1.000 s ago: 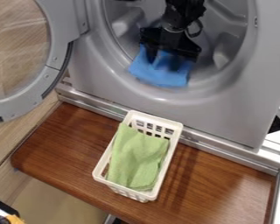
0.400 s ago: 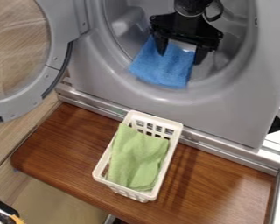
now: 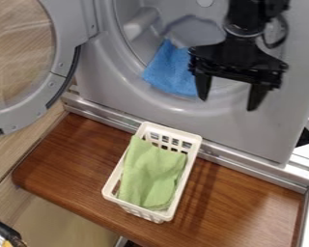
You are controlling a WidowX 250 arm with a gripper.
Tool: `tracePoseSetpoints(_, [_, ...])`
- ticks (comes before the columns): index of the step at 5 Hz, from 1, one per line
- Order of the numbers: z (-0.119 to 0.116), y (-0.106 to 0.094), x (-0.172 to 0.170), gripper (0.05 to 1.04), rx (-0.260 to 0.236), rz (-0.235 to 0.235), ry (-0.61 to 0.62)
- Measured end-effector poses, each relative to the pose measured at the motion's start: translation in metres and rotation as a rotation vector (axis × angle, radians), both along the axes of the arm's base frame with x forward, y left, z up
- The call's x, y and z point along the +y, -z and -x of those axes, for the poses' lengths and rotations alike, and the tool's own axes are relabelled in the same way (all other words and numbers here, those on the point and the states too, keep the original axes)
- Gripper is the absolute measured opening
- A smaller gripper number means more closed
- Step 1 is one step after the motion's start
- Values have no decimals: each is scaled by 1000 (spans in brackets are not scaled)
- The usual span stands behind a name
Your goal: Take the blue towel and put it in the machine.
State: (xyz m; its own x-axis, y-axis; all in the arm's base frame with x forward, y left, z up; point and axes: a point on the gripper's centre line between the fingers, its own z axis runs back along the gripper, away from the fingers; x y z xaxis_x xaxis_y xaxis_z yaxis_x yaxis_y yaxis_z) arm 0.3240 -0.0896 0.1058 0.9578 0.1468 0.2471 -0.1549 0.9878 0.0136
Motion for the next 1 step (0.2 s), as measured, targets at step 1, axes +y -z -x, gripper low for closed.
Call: tracePoseSetpoints(1, [16,-1,-33,1001,19,8,84])
